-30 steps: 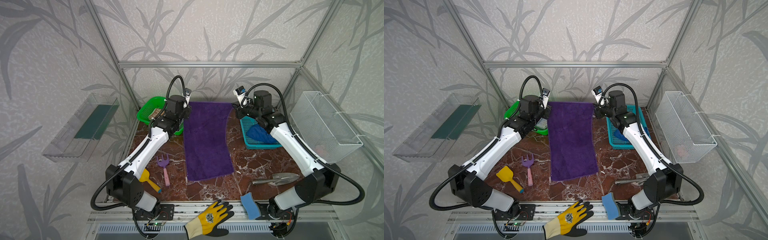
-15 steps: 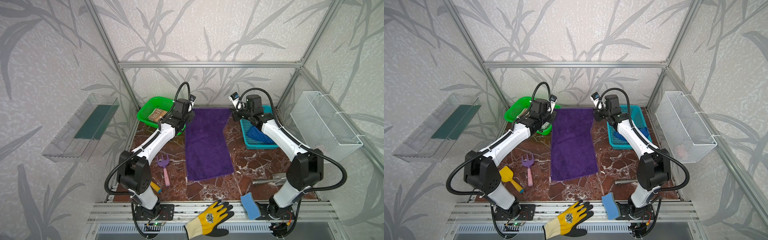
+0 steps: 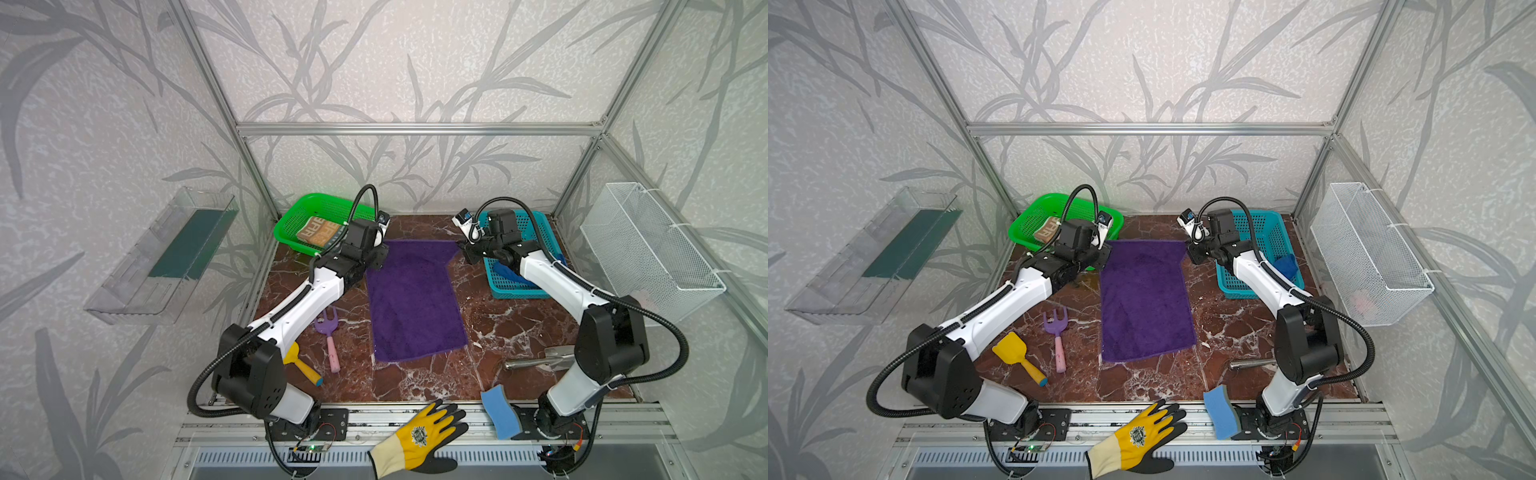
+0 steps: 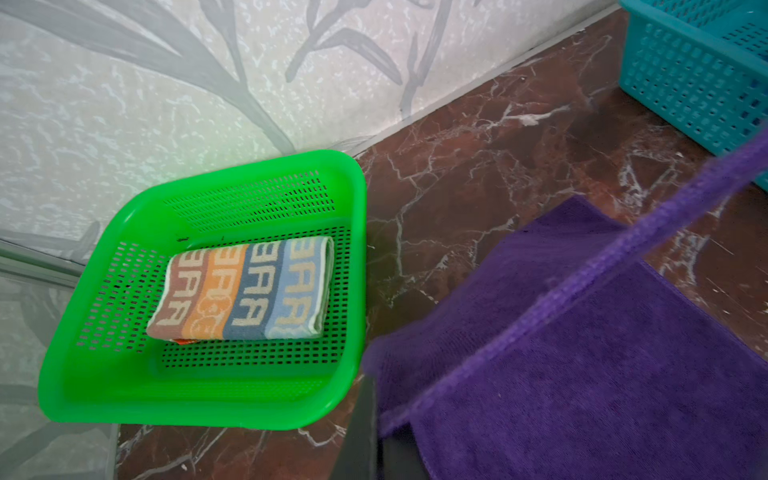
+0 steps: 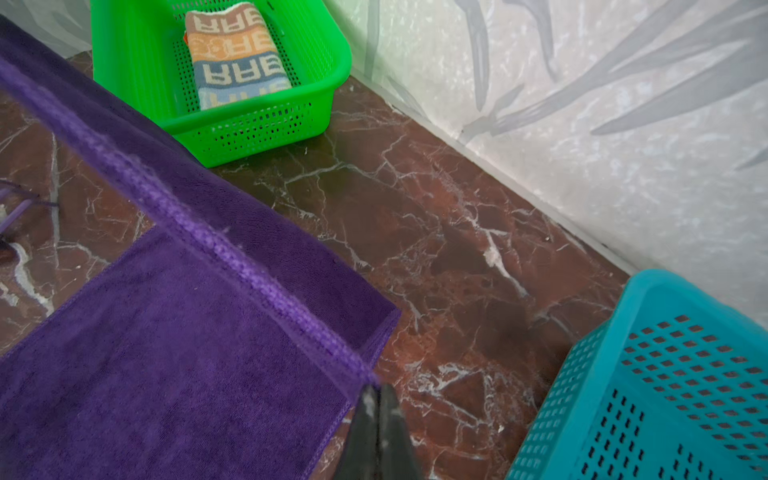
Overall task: Fold and stack the towels
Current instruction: 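Fold the held edge toward the robot with both grippers, laying it over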
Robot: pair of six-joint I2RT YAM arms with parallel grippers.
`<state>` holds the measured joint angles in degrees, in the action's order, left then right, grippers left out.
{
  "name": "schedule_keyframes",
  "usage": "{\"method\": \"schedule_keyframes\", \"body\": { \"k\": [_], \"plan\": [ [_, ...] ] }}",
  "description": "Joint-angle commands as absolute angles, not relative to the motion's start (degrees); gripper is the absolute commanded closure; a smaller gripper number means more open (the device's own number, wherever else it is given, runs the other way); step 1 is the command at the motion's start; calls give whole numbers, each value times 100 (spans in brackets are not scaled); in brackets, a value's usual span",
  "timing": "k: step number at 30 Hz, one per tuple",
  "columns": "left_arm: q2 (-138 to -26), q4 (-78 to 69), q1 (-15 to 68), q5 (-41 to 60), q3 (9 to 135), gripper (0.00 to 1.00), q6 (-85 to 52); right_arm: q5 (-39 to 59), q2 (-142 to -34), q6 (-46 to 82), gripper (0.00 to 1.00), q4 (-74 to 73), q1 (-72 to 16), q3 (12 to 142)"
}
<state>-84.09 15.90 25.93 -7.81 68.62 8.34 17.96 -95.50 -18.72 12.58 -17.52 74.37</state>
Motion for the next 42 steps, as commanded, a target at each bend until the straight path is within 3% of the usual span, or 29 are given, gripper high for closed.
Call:
{"method": "schedule_keyframes", "body": {
  "k": [1,27,42],
  "plan": [
    [-8103,1757,2737,-770,6538,100,542,1871,-9141,-1890,100,1460,-1723,7170],
    [-6938,2655,3363,-151,4832,100,-1281,1850,-7740,-1240,100,3228,-2293,5537],
    [-6863,2497,3761,-107,4084,100,-1989,1615,-7841,-246,100,3602,-2724,5153]
  ]
}}
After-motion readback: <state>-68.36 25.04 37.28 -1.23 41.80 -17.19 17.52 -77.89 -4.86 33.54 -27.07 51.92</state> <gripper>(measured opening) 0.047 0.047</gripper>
